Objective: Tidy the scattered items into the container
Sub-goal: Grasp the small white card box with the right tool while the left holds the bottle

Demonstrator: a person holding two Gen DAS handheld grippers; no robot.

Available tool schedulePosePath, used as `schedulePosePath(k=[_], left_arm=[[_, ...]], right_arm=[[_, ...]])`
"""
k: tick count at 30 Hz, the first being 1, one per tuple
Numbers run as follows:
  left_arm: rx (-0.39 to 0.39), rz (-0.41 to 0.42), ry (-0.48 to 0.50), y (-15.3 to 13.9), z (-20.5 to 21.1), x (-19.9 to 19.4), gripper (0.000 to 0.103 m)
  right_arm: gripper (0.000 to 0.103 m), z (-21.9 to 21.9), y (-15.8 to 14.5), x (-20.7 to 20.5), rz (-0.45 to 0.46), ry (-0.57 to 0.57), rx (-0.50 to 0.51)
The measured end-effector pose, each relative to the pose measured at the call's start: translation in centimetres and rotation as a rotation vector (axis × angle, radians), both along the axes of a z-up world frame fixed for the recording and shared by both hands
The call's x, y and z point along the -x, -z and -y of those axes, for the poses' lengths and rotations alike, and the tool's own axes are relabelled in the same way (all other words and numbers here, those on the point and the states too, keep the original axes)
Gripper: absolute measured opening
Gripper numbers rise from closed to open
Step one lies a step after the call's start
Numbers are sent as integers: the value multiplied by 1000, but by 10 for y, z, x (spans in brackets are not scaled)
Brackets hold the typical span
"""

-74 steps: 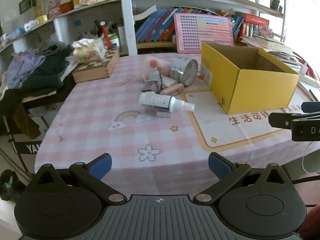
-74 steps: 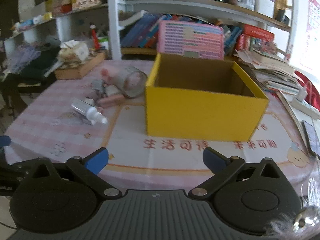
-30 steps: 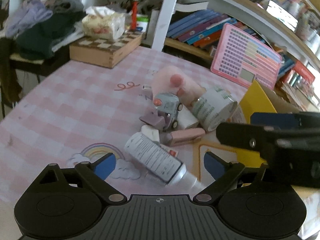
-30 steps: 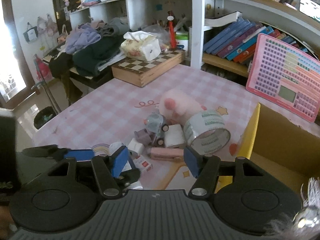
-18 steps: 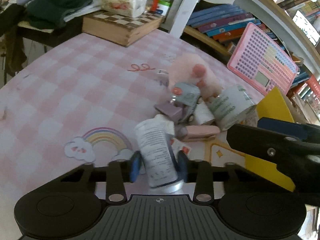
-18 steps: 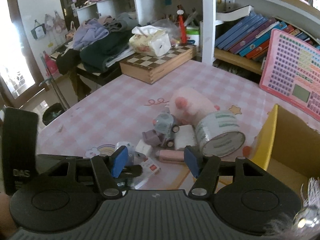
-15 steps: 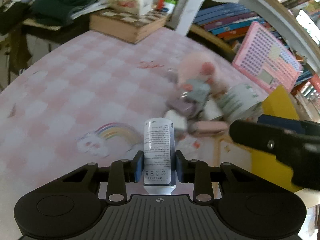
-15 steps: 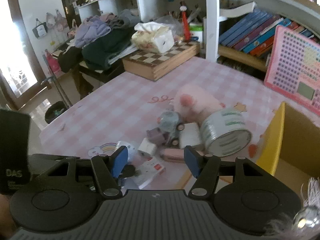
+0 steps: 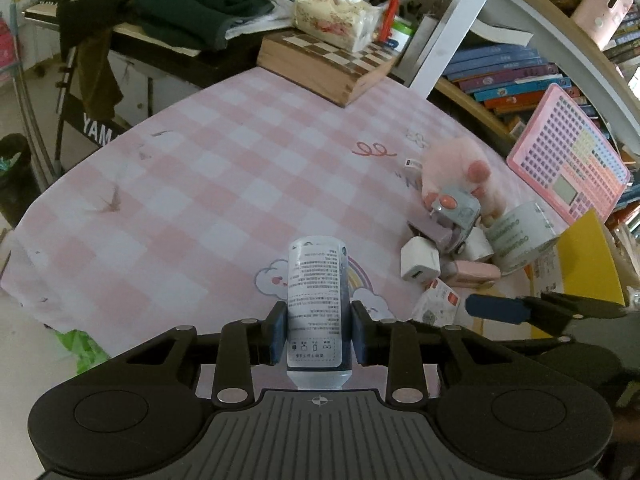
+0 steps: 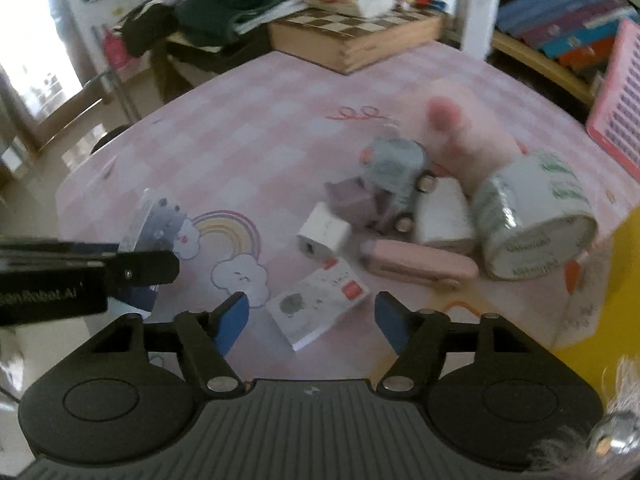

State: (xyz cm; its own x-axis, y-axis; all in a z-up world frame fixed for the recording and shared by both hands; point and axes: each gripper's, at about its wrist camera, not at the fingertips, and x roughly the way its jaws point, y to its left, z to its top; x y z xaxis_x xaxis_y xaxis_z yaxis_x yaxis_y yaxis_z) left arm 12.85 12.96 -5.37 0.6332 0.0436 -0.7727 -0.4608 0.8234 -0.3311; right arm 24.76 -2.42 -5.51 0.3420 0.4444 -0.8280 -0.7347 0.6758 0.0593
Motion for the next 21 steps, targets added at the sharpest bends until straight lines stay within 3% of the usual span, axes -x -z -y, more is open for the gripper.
schedulePosePath(k=[5,8,10,13,16,17,18,21], left_arm=[[1,-4,27,-1,0,-1,31],[-13,-9,54,-3,3,-2,31],[-11,-6,68,-4,4,-4,31],[-14,1,88,-7,5,-5,31],[-19,8,103,-9,7,-6,31],[-20,8,107,-10,7,-6,31],[-21,9,110,-11,7,-6,31],[-21,11,116,-12,6,-6,31]], right_arm=[[69,-5,11,1,12,-13,29],[57,-3,12,2,40,-12,20],[43,-2,12,1,49,-3,0],[38,-2,11,-2,49,18,-3],[40,-3,11,0,50,26,13],[45,-4,11,0,48,35,20],[57,-4,11,-1,44,49,21],[58,-6,12,-4,28,74,0]])
